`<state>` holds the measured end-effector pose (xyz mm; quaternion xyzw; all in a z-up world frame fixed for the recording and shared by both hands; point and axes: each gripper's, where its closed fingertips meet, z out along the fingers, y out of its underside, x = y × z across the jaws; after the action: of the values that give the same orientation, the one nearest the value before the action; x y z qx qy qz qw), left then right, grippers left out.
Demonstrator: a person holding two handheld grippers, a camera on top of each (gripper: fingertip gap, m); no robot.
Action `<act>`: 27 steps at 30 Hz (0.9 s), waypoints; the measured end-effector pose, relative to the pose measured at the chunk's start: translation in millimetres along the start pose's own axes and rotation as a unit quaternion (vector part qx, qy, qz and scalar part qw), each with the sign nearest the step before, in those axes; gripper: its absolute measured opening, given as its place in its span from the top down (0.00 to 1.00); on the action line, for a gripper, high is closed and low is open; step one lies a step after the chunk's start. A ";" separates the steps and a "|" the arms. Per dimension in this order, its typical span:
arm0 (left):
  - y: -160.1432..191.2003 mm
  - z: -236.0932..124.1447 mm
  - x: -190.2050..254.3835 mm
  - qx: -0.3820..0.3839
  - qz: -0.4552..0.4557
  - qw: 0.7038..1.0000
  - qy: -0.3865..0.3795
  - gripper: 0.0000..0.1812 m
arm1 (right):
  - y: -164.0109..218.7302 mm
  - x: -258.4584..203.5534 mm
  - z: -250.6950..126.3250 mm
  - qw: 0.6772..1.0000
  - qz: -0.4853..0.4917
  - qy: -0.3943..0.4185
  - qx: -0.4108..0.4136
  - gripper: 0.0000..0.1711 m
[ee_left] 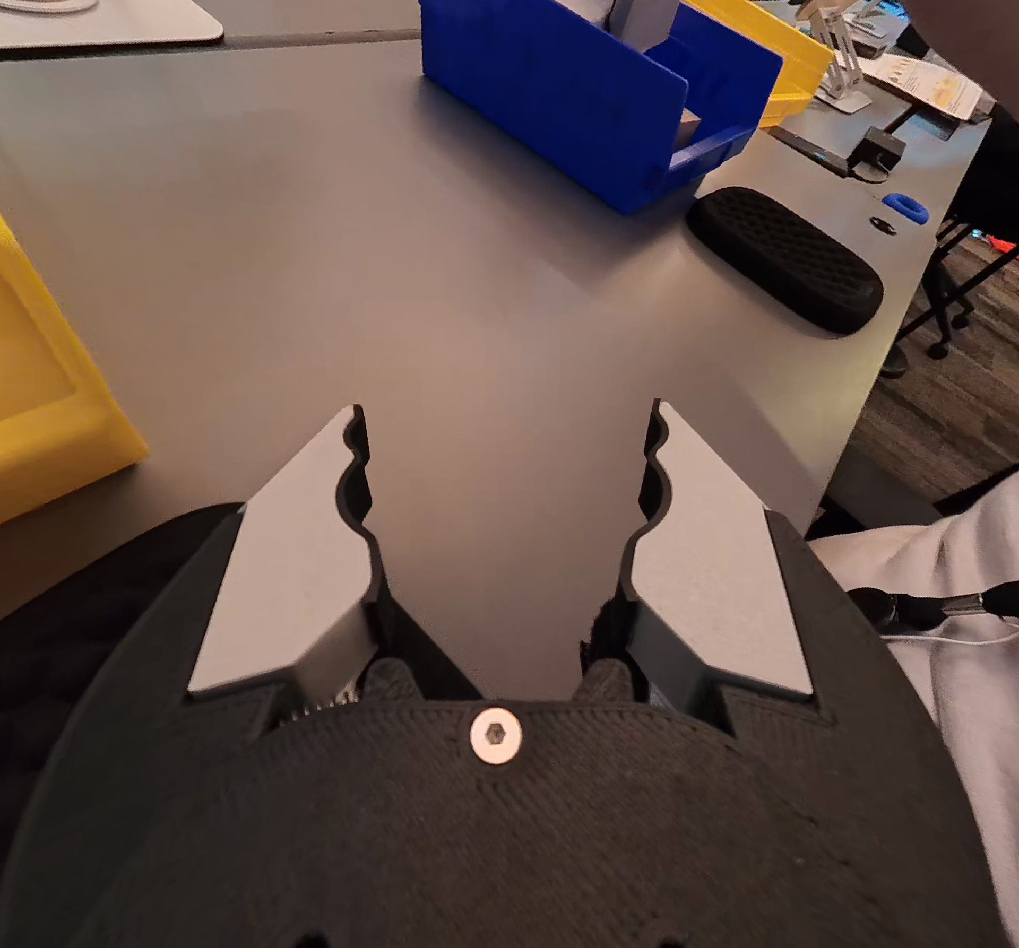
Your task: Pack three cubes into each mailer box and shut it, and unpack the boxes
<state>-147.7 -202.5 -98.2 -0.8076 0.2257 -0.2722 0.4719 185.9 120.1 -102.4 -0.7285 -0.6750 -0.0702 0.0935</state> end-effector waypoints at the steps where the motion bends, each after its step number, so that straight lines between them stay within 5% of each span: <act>1: -1.9 1.4 -0.7 0.000 0.001 1.000 -0.005 0.45 | -0.8 0.9 1.5 1.000 -0.011 0.000 -0.005 0.25; 10: -9.4 11.8 4.8 -0.003 0.016 1.000 -0.022 0.45 | -19.7 16.9 7.9 0.993 -0.102 0.051 -0.014 0.25; 27: 2.1 14.6 8.4 -0.017 0.025 0.999 -0.026 0.45 | -9.3 19.2 46.3 0.993 -0.100 0.049 -0.030 0.24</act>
<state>-132.1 -199.4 -104.1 -0.8168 0.2377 -0.2351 0.4701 177.0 150.1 -142.7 -0.6557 -0.7365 -0.1351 0.0969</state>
